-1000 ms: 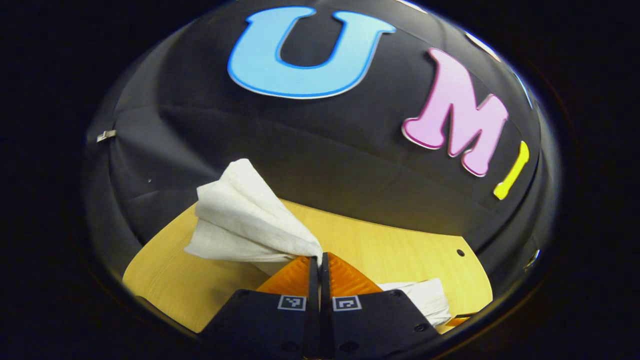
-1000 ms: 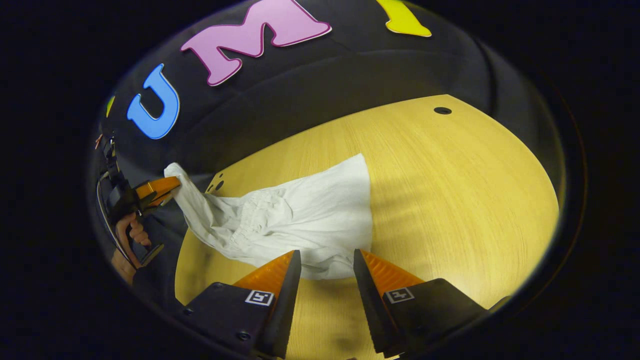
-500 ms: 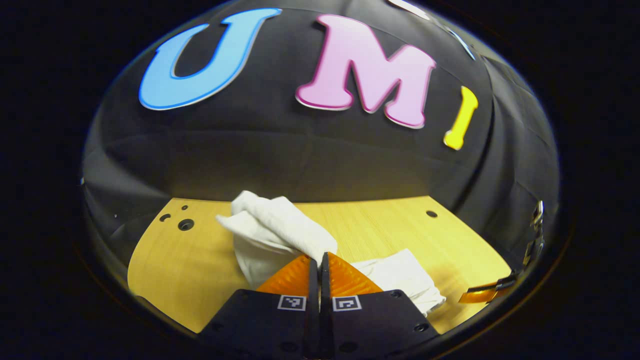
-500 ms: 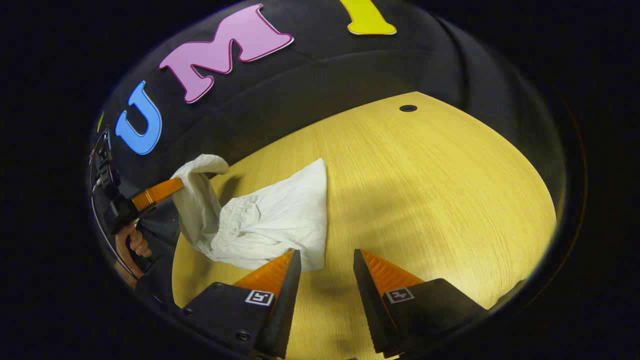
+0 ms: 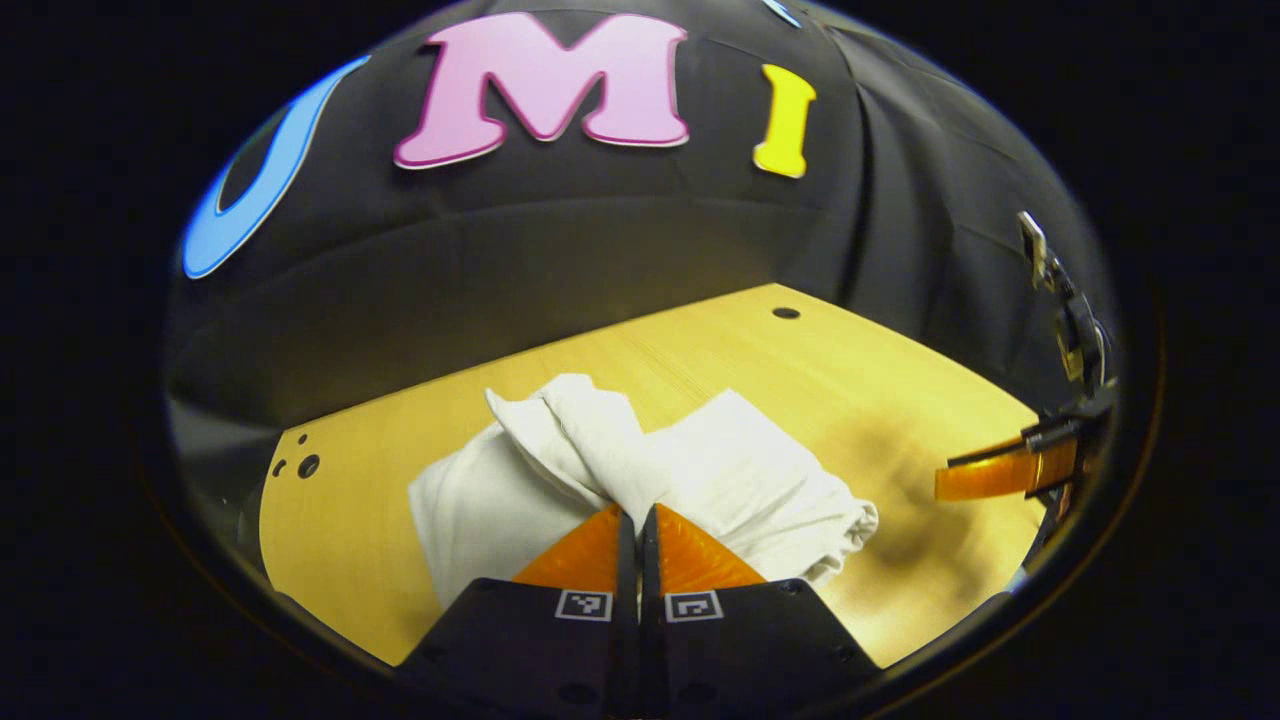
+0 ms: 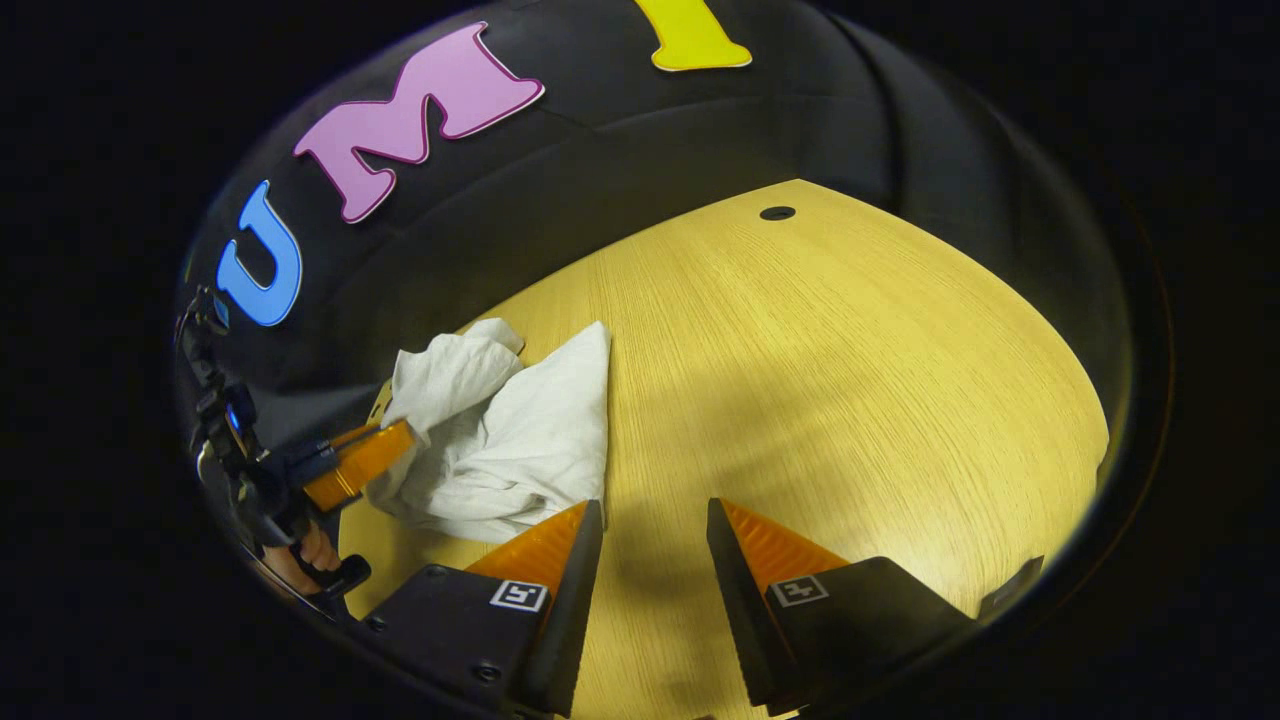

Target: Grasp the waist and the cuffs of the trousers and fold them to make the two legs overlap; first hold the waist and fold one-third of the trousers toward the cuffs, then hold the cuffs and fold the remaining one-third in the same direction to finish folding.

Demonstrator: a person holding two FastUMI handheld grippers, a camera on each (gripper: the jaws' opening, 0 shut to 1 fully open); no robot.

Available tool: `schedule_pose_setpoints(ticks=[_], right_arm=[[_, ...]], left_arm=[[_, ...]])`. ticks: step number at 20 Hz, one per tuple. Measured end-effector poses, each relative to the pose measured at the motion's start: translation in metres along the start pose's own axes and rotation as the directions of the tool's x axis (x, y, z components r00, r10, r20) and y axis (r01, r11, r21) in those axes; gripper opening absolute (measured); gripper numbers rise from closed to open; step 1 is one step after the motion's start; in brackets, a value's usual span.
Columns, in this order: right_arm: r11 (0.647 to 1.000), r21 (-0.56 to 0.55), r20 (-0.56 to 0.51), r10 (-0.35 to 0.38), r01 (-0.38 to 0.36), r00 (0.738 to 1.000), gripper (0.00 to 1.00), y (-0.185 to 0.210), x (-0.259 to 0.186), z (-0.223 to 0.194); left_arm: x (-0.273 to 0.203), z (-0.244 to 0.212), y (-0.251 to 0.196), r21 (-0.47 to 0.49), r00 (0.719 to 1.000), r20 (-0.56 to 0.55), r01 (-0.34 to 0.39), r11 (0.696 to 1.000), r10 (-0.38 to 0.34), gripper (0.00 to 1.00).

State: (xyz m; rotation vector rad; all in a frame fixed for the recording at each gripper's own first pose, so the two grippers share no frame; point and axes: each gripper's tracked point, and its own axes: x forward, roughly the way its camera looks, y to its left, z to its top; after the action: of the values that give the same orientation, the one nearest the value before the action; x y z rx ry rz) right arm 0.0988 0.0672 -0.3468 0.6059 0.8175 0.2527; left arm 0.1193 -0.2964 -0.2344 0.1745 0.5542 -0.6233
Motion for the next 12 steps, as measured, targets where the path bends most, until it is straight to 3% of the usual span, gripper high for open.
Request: schedule_pose_setpoints(ticks=[3, 12], right_arm=[[1.000, 0.002, -0.005, -0.004, 0.004, 1.000, 0.66, 0.001, 0.001, 0.000], [1.000, 0.008, -0.023, -0.009, 0.009, 1.000, 0.65, 0.005, 0.008, -0.002]], left_arm=[[0.004, -0.026, -0.012, 0.033, 0.999, -0.043, 0.017, 0.999, -0.015, 0.05], [0.018, -0.067, -0.024, -0.007, 0.993, -0.114, 0.028, 1.000, -0.028, 0.07]])
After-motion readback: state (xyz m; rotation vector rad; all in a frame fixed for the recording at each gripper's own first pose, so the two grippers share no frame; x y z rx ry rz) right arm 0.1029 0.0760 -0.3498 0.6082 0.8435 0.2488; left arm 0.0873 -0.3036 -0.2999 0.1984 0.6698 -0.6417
